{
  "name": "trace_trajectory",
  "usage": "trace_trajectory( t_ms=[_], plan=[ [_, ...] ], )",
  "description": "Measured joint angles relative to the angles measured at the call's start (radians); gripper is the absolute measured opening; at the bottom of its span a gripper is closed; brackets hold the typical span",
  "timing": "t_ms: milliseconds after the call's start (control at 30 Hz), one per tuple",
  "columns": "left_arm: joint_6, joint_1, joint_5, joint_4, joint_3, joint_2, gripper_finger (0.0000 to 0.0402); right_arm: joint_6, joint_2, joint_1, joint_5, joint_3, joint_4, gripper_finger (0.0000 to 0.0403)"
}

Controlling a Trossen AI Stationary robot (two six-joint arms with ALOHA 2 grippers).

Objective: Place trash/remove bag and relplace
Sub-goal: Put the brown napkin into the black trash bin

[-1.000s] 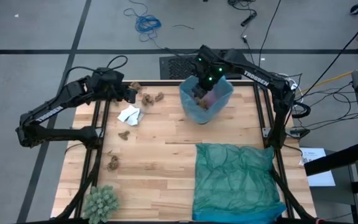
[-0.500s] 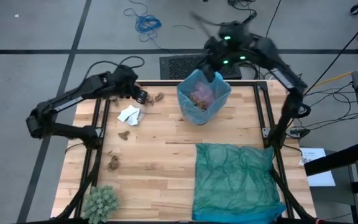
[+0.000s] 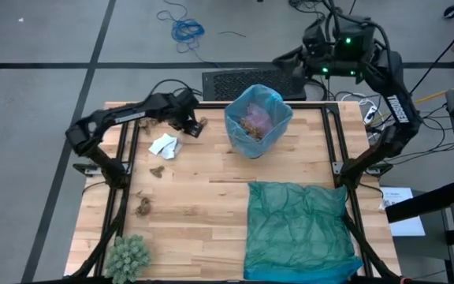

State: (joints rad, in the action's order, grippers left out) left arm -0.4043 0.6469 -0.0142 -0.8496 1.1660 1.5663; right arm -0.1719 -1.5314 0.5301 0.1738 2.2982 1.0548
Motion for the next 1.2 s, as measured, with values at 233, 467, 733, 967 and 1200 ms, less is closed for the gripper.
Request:
trace_trajectory(
  t_ms=[233, 467, 733, 967, 1200],
  plan=[
    [-0.007, 0.026, -0.053, 0.013, 0.000, 0.101, 0.0173, -0.008, 0.002, 0.000, 0.000, 0.000, -0.011, 0.0000],
    [0.102, 0.043, -0.113, 0.093, 0.000, 0.187, 0.0172, -0.008, 0.002, 0.000, 0.000, -0.001, -0.011, 0.0000],
    [0.127, 0.051, -0.128, 0.167, 0.000, 0.170, 0.0047, -0.007, 0.002, 0.000, 0.006, -0.001, -0.011, 0.0000],
    [0.125, 0.053, -0.113, 0.174, 0.000, 0.052, 0.0002, 0.008, 0.002, 0.000, 0.008, -0.001, -0.011, 0.0000],
    [0.097, 0.059, -0.189, 0.173, 0.000, -0.006, 0.0010, 0.024, 0.002, 0.000, 0.007, -0.001, -0.011, 0.0000]
  ],
)
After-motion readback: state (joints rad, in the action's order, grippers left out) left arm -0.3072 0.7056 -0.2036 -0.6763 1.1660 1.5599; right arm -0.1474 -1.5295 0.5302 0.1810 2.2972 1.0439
